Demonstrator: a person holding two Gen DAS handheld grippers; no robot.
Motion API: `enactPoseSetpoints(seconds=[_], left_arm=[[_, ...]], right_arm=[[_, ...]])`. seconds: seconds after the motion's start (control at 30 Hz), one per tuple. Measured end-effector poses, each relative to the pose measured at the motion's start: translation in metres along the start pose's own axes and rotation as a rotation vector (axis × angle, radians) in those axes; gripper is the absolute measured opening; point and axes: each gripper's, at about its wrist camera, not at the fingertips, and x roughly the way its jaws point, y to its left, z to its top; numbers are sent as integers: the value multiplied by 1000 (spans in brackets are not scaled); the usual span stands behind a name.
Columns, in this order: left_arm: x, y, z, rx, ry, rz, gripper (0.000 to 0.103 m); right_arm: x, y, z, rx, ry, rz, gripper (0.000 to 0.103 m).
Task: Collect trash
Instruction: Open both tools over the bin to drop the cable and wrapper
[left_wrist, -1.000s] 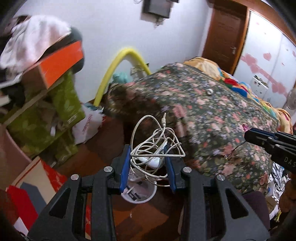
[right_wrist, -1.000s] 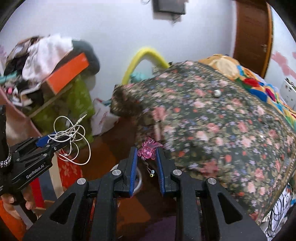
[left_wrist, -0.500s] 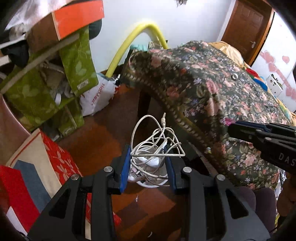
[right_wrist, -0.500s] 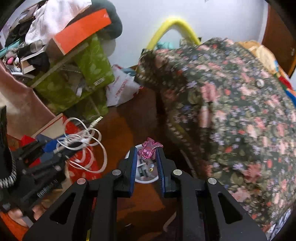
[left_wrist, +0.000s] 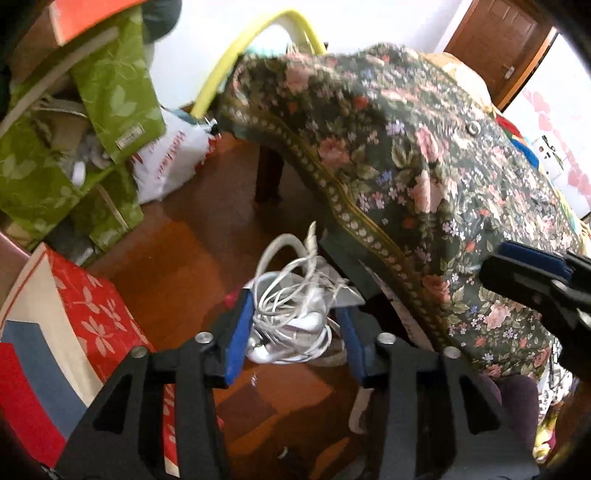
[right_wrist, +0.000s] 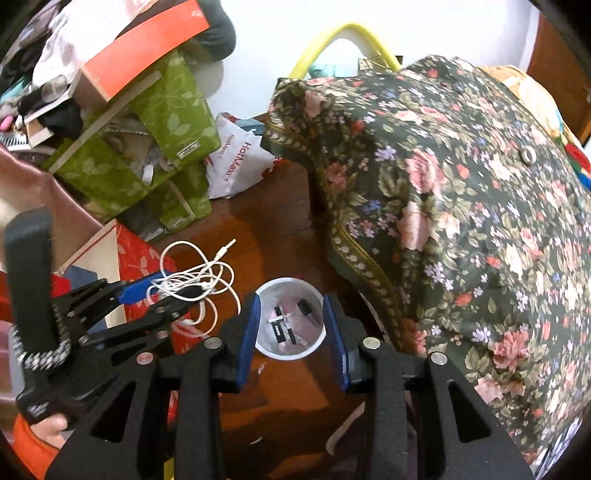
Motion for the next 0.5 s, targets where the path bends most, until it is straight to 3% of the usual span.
enactPoseSetpoints(seconds=[0.2,0.5], left_arm=[[11,-16,4,15,42,-1,48],[-39,-43,-1,82,-79,49,48]], right_arm=[[-8,-17,-6,20,-5,-24,33],[-37,-35,-21,31,-54,-22,33]])
